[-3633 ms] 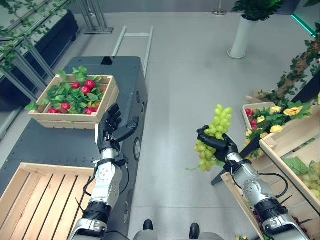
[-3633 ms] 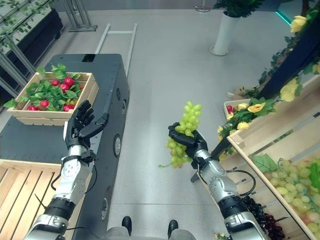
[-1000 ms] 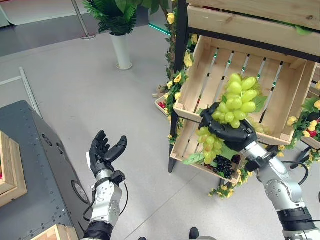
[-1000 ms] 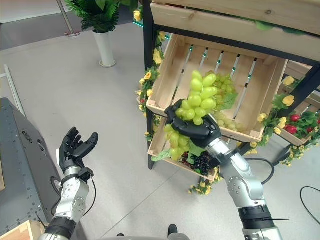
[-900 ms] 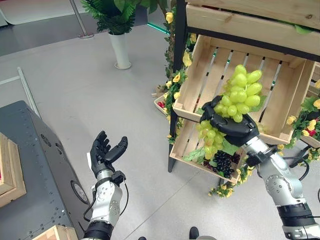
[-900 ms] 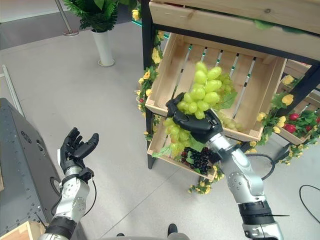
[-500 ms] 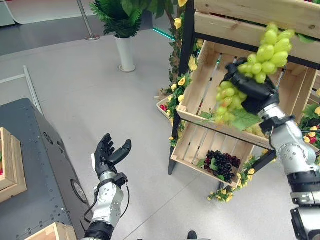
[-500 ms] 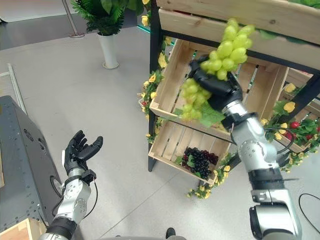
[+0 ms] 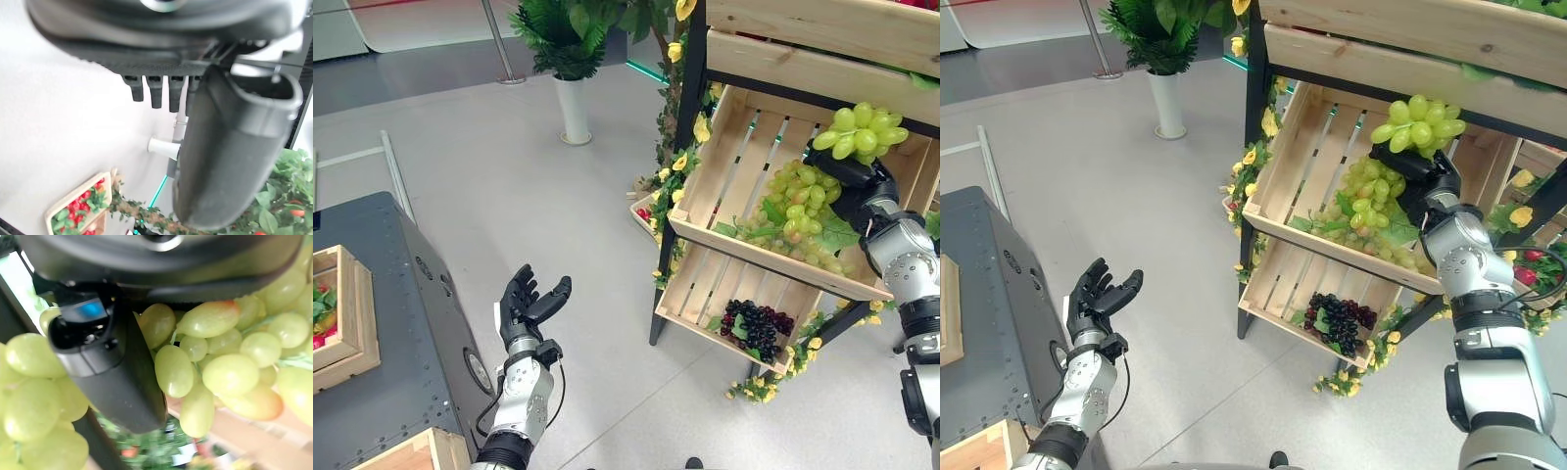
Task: Pick up the fruits from the basket on one side to the basket on the other side
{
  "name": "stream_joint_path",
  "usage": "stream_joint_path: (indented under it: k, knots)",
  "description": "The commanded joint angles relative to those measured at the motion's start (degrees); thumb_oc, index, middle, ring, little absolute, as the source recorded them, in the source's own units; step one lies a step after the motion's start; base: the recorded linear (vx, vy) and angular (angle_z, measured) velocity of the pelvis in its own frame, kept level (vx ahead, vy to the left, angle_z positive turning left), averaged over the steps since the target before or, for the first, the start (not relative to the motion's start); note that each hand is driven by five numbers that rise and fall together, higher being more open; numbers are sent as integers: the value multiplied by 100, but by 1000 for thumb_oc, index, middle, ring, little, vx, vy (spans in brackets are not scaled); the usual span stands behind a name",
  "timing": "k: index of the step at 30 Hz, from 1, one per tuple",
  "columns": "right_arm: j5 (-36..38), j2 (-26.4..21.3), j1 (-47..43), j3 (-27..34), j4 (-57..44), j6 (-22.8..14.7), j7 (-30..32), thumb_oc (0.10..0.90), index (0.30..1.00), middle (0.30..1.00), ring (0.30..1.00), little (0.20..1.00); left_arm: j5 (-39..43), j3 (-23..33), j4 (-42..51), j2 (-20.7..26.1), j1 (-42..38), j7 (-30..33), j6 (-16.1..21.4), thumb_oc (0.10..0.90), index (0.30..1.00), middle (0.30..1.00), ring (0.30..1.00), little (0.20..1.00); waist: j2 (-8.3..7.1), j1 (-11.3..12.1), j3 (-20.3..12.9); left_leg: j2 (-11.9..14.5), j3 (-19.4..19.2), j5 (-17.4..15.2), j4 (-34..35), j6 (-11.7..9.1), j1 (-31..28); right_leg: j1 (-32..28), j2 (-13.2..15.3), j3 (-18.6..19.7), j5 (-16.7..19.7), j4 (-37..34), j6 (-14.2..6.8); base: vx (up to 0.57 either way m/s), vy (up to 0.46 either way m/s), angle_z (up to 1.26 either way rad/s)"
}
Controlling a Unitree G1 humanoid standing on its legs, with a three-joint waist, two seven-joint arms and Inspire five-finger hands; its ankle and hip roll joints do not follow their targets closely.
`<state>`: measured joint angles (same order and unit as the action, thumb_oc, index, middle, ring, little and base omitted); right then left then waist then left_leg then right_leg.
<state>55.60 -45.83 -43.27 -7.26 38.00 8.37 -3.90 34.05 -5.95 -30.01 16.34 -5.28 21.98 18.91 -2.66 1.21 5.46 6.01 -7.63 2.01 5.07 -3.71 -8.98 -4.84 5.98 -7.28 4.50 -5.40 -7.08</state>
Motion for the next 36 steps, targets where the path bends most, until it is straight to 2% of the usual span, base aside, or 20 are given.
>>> stream_joint_path:
  k: [1, 3, 4, 8, 9, 10, 13, 15, 16, 17, 19, 21, 24, 36]
  knots:
    - [-1479, -736, -1444, -456, 488, -1227, -366, 400, 300, 300, 300, 300, -183, -249, 28, 334, -788, -118, 481, 800, 900, 900, 900, 900, -261, 160, -544, -39, 480, -169, -7, -74, 90, -342, 91, -187, -72, 40, 194, -9, -8, 4]
    - [-2320, -837, -1355, -702, 557, -1498, -365, 400, 300, 300, 300, 300, -231, -247, 35, 296, -801, -90, 491, 800, 900, 900, 900, 900, -271, 165, -514, -34, 477, -155, -7, -69, 95, -341, 97, -196, -69, 40, 186, -16, -10, 8]
    - [-3034, -951, -1296, -988, 541, -1715, -335, 400, 300, 300, 300, 300, -253, -270, 39, 273, -803, -45, 524, 800, 900, 900, 900, 900, -276, 165, -486, -29, 473, -143, -7, -63, 102, -336, 98, -206, -65, 40, 181, -22, -9, 10]
    - [-3844, -1089, -1308, -1374, 548, -1873, -356, 400, 300, 300, 300, 300, -276, -279, 18, 253, -817, 1, 547, 800, 900, 900, 900, 900, -281, 163, -454, -25, 459, -128, -7, -52, 104, -334, 98, -207, -61, 40, 174, -8, -2, 3]
    - [-4254, -1186, -1326, -1645, 591, -2048, -297, 400, 300, 300, 300, 300, -274, -279, -11, 257, -828, -2, 562, 800, 900, 900, 900, 900, -291, 172, -429, -24, 464, -124, -7, -47, 100, -339, 100, -215, -59, 40, 162, 0, 0, 0]
    - [-4403, -1202, -1340, -1702, 595, -2037, -285, 400, 300, 300, 300, 300, -274, -281, -19, 256, -833, 0, 565, 800, 900, 900, 900, 900, -290, 171, -425, -24, 463, -123, -7, -46, 99, -339, 101, -216, -57, 40, 160, 0, 0, 0]
    - [-5732, -1396, -1529, -2259, 743, -2074, 55, 400, 300, 300, 300, 300, -278, -322, -65, 260, -867, 43, 606, 800, 900, 900, 900, 900, -305, 171, -400, -26, 441, -109, -7, -34, 113, -325, 102, -216, -47, 40, 143, 0, 0, 0]
    - [-6166, -1509, -1663, -2570, 830, -1987, 135, 400, 300, 300, 300, 300, -272, -332, -25, 276, -853, 47, 608, 800, 900, 900, 900, 900, -310, 177, -390, -23, 436, -98, -7, -33, 126, -312, 102, -211, -37, 40, 133, 0, 0, 0]
    - [-6543, -1585, -1777, -2799, 946, -1794, 172, 400, 300, 300, 300, 300, -270, -346, -10, 285, -841, 27, 621, 800, 900, 900, 900, 900, -321, 186, -375, -25, 433, -92, -7, -27, 135, -306, 99, -208, -32, 40, 133, 0, 0, 0]
    - [-6594, -1592, -1802, -2850, 989, -1762, 183, 400, 300, 300, 300, 300, -265, -345, -7, 285, -835, 16, 623, 800, 900, 900, 900, 900, -317, 187, -371, -26, 435, -91, -7, -26, 136, -305, 98, -206, -32, 40, 133, 0, 0, 0]
    - [-6831, -1596, -1953, -3044, 1196, -1374, 194, 400, 300, 300, 300, 300, -252, -360, 13, 292, -828, -6, 592, 800, 900, 900, 900, 900, -320, 204, -367, -24, 432, -83, -7, -28, 145, -303, 97, -206, -30, 40, 128, 0, 0, 0]
    - [-6833, -1564, -2049, -3099, 1320, -1200, 218, 400, 300, 300, 300, 300, -240, -370, 34, 295, -835, -5, 555, 800, 900, 900, 900, 900, -319, 215, -366, -25, 436, -78, -7, -27, 149, -299, 95, -204, -26, 40, 128, 0, 0, 0]
    - [-6804, -1446, -2191, -2987, 1624, -796, 312, 400, 300, 300, 300, 300, -222, -403, 46, 296, -861, -10, 496, 800, 900, 900, 900, 900, -303, 245, -364, -31, 446, -71, -7, -25, 160, -302, 91, -202, -23, 40, 136, 0, 0, 0]
    - [-6543, -1298, -2495, -2715, 2082, 17, 731, 400, 300, 300, 300, 300, -127, -469, 74, 366, -863, -24, 427, 800, 900, 900, 900, 900, -250, 305, -353, -48, 468, -66, -7, -22, 169, -315, 91, -216, -30, 40, 145, 0, 0, 0]
